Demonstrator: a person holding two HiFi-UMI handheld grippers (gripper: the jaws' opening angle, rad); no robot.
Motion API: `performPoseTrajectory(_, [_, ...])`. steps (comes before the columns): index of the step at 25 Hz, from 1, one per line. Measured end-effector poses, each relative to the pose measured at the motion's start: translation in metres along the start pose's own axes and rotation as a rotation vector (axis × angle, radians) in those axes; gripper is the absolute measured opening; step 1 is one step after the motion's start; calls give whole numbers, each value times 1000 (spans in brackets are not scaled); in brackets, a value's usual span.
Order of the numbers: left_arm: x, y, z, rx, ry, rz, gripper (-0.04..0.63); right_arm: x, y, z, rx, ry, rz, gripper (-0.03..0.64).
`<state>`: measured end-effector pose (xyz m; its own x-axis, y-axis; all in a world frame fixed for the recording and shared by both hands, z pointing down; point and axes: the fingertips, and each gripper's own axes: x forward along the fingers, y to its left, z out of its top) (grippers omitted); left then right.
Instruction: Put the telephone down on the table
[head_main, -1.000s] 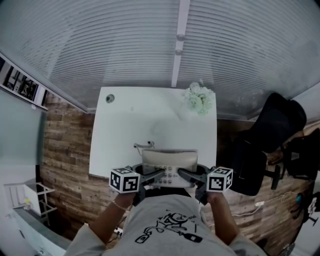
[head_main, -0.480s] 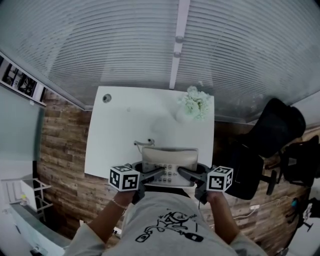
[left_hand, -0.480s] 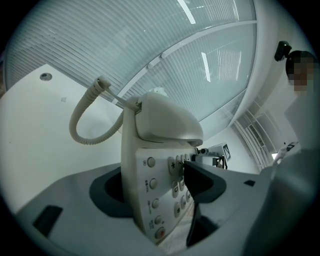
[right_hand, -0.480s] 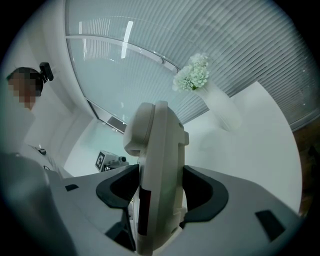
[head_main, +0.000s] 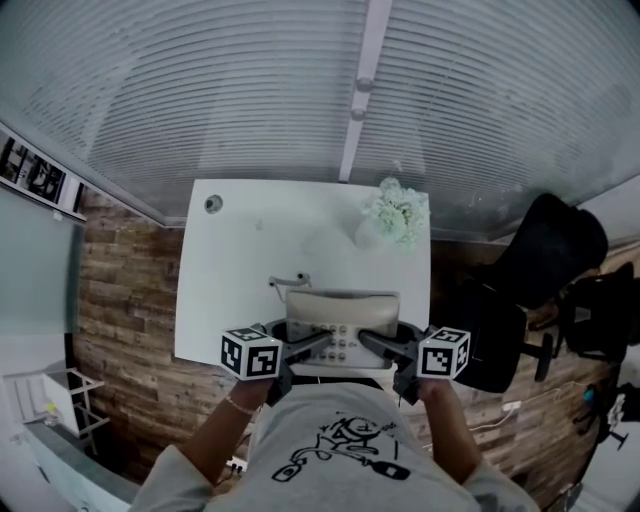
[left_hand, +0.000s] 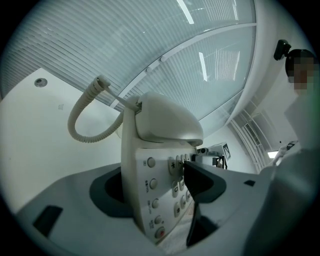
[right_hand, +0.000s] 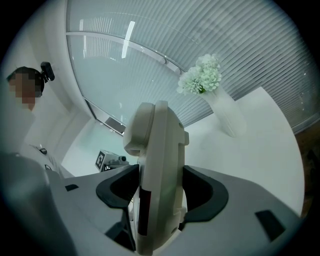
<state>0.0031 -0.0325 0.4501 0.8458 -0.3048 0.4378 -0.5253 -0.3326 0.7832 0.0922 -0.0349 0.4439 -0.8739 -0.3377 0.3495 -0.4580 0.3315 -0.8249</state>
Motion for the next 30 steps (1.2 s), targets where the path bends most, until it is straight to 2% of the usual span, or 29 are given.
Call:
performPoseTrajectory(13, [-21,20,12,-1,13,-10,307,29,9,4,-3,-4,-15,287])
performPoseTrajectory(30, [-10,47,5,-41,42,-16,307,44,-13,-5,39,15,-39,287])
